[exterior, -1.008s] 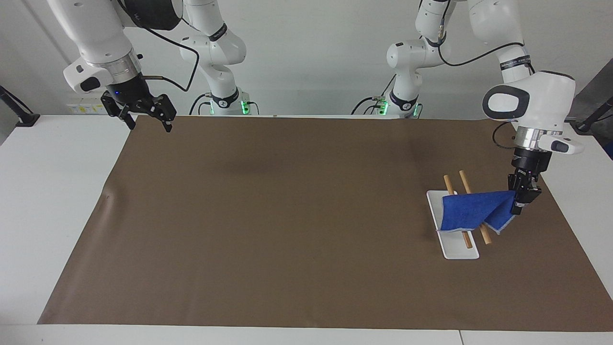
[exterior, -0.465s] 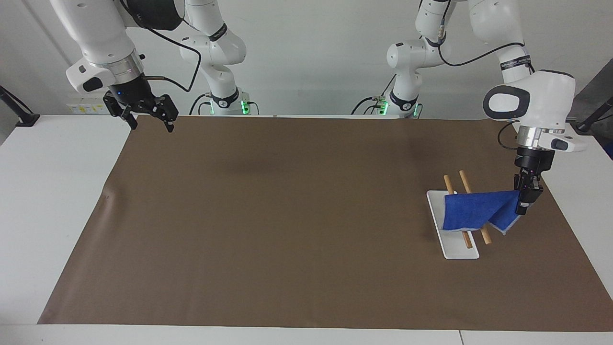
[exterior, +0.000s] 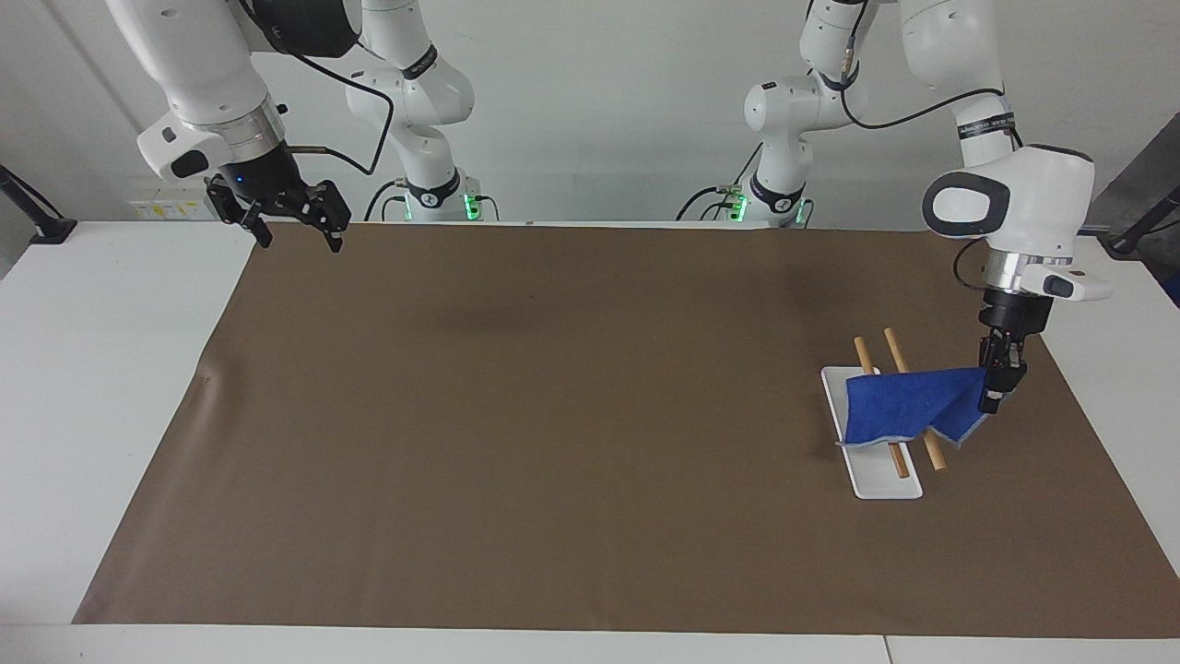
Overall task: Right arm passes towel to left arm to hang
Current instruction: 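Lower the towel over the sticks and open the left gripper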
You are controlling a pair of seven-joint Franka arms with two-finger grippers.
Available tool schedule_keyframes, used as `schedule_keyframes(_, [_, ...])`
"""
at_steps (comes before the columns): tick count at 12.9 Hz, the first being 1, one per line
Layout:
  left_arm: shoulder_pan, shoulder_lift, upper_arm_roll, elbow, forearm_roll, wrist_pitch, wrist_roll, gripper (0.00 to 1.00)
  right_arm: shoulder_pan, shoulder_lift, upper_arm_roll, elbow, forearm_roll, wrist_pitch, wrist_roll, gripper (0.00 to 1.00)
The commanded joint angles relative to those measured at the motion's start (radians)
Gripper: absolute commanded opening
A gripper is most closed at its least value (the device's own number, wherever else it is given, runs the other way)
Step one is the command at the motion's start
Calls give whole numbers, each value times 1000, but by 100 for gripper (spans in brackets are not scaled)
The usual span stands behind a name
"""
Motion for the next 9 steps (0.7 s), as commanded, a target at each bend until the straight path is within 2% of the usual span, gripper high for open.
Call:
schedule_keyframes(1, [0, -18, 1, -37, -14, 21, 35, 7, -8, -14, 9, -8, -3, -13, 20, 100])
schedule_keyframes(2, [0, -18, 1, -38, -14, 21, 35, 22, -8, -12, 9, -8, -3, -13, 20, 100])
schedule_keyframes(3, [0, -18, 3, -38, -14, 21, 38, 43, -8, -12, 9, -8, -3, -13, 18, 100])
schedule_keyframes(4, [0, -18, 3, -38, -14, 19, 44, 60, -8, -14, 9, -8, -2, -13, 18, 100])
schedule_keyframes(6, [1, -20, 3, -38, -14, 10, 54, 85, -8, -14, 9, -9, -2, -13, 15, 100])
schedule_keyframes(7, [3, -24, 3, -40, -14, 7, 54, 90, -8, -14, 9, -9, -2, -13, 13, 100])
schedule_keyframes(9, [4, -26, 6, -41, -14, -4, 54, 92, -8, -14, 9, -9, -2, -14, 12, 100])
